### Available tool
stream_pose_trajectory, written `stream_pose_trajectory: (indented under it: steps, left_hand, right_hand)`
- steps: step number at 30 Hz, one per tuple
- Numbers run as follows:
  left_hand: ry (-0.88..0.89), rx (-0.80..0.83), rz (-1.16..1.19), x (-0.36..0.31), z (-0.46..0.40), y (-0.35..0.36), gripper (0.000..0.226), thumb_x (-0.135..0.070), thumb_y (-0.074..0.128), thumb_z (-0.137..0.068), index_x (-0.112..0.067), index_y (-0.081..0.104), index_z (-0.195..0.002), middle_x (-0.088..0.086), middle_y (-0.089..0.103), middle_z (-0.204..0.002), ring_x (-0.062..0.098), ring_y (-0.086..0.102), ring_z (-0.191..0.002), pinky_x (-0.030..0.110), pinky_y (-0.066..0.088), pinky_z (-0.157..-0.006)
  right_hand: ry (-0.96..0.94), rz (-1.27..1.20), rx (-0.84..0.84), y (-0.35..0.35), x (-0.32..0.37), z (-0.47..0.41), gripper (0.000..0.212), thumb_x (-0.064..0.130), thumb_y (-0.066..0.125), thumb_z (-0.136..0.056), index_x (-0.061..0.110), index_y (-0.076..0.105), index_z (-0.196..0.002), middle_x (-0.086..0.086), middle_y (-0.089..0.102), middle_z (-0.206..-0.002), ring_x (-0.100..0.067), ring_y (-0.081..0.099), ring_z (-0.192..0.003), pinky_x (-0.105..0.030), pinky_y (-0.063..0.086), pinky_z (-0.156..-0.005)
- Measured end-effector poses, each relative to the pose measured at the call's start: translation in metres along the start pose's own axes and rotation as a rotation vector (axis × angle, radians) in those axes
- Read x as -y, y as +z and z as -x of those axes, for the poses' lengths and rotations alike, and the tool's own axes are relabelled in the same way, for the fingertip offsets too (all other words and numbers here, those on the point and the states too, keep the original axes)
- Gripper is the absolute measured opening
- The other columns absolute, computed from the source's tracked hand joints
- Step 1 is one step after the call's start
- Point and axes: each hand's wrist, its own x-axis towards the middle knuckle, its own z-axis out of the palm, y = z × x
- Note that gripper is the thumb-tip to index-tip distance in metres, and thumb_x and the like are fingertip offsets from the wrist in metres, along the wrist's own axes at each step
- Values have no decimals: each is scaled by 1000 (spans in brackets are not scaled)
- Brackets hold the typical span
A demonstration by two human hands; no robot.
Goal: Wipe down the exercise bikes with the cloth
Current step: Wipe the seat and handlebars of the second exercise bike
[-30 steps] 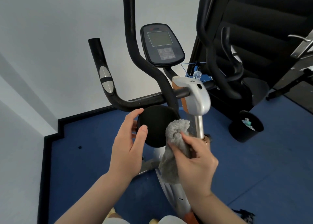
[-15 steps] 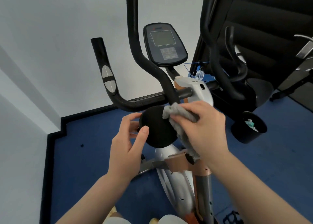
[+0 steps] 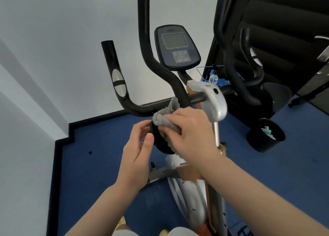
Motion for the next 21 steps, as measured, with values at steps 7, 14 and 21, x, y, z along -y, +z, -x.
stream_pose_trajectory:
  steps: [7, 14, 21]
  left_hand:
    - [-11, -54, -86, -12, -14, -1, 18, -34, 47, -88, -29, 58, -101, -16, 66, -94, 5, 63, -89, 11, 46, -72]
    - [87, -166, -330, -35, -61, 1, 21, -13, 69, -79, -29, 59, -87, -15, 59, -91, 5, 57, -92, 14, 44, -80]
    - [41, 77, -598, -34, -103, 4, 26, -31, 65, -82, -32, 61, -107, -21, 53, -107, 7, 49, -95, 28, 38, -94]
  right_hand:
    - [47, -195, 135, -48, -12, 22, 16, 24, 71, -81, 25, 72, -97, 13, 67, -86, -6, 60, -85, -27, 48, -77]
    - [433, -270, -154, -49, -57, -26, 27, 21, 73, -79, 24, 67, -104, 12, 61, -103, 4, 55, -97, -11, 43, -82]
    - [422, -495, -76, -9, -50, 1, 26, 21, 61, -88, 21, 70, -111, 5, 56, -113, 4, 51, -111, -3, 37, -88]
